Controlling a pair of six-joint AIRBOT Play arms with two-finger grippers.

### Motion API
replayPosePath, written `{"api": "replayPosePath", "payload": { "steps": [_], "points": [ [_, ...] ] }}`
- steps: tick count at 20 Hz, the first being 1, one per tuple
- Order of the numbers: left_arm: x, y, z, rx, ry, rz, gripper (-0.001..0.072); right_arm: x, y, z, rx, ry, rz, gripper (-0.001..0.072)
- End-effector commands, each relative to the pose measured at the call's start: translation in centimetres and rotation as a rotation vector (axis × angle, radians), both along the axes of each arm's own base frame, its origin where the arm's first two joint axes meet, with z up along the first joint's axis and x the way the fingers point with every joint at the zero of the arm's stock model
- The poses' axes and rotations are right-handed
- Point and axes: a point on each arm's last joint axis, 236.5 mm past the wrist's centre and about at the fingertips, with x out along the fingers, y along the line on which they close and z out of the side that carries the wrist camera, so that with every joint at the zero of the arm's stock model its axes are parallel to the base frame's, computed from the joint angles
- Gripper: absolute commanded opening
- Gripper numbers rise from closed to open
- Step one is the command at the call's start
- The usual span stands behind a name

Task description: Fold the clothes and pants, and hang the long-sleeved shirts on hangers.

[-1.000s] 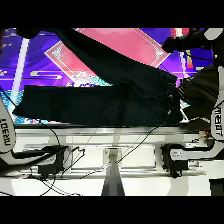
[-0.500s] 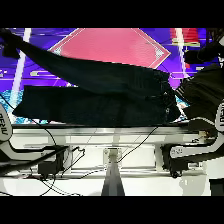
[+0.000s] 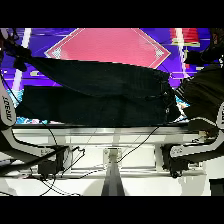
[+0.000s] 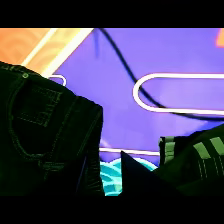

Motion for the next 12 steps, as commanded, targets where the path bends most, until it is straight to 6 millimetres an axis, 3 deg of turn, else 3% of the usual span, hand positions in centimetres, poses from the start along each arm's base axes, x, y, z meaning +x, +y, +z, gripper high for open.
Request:
{"api": "replayPosePath", "payload": {
  "steps": [1, 3, 5, 8, 10, 11, 12],
  "points": [
    [1.1, 0.7, 0.1, 0.038, -0.034, -0.013, 0.0031, 0.3, 0.0, 0.1, 0.008, -0.012, -0.005, 0.023],
    [2.9, 0.4, 1.1, 0.052, -0.111, -0.045, 0.0031, 0.3, 0.0, 0.1, 0.008, -0.012, -0.005, 0.023],
    [5.3, -1.2, 3.1, 0.073, -0.222, -0.109, 0.003, 0.3, 0.1, 0.1, 0.009, -0.014, -0.006, 0.023],
    [9.1, -4.6, 9.9, 0.136, -0.487, -0.237, 0.003, 0.4, 0.1, 0.2, 0.009, -0.017, -0.007, 0.023],
    [9.9, -6.1, 14.4, 0.168, -0.628, -0.292, 0.003, 0.3, 0.2, 0.2, 0.014, -0.015, -0.006, 0.023],
    [9.7, -6.2, 15.5, 0.176, -0.651, -0.295, 0.0028, 0.3, 0.3, 0.2, 0.02, -0.013, -0.005, 0.023],
    [9.5, -5.5, 15.3, 0.189, -0.634, -0.284, 0.0027, 0.3, 0.5, 0.2, 0.029, -0.013, -0.004, 0.0229]
  ]
}}
